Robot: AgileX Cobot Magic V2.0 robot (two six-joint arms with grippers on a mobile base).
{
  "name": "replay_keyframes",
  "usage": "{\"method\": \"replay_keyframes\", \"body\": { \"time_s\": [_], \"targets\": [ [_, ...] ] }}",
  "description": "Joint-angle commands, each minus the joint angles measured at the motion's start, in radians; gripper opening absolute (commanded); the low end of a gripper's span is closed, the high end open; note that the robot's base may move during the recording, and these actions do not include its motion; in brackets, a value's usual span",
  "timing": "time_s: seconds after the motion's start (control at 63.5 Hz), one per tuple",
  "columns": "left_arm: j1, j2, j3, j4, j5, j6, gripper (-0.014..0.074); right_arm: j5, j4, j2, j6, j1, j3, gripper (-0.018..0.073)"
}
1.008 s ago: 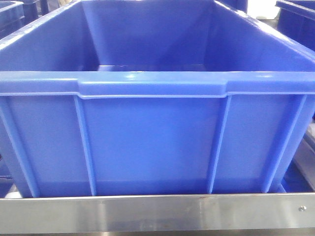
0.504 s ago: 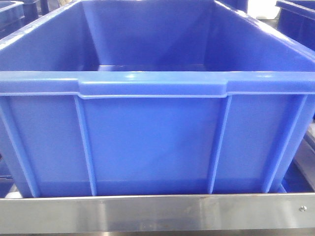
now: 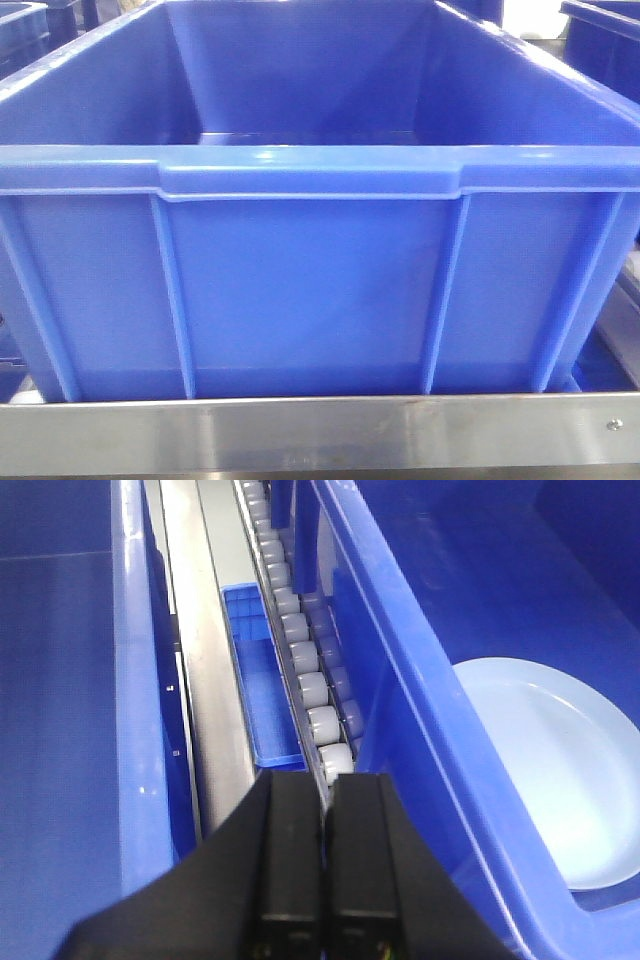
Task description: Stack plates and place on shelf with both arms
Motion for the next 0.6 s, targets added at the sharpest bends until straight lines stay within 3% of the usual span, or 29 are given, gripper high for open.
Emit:
{"method": "replay_keyframes", "body": {
  "time_s": [0.0,0.079,0.142,0.378,0.583],
  "targets": [
    [0.000,0.004,-0.029,-0.008,-0.087,-0.011,0.0084,-0.057,-0.065,0.010,0.082,-0.040,-0.024,0.0050],
    [0.000,0.004,-0.029,-0.008,-0.087,-0.011,0.0084,-0.041,-0.155,0.010,0.184,-0.108,-0.024,0.0050],
    [0.000,0.004,-0.029,-0.008,-0.087,-0.011,0.0084,-0.039,-0.201,0.003,0.207,-0.172,-0.022,0.0050],
    [0.000,0.004,-0.029,-0.008,-0.087,-0.011,0.0084,-0.092,-0.210,-0.110,0.207,-0.369,0.104,0.0050],
    [0.000,0.004,-0.029,-0.008,-0.087,-0.011,0.0084,-0.172,-0.210,-0.245,0.205,-0.461,0.291,0.0050]
  ]
}}
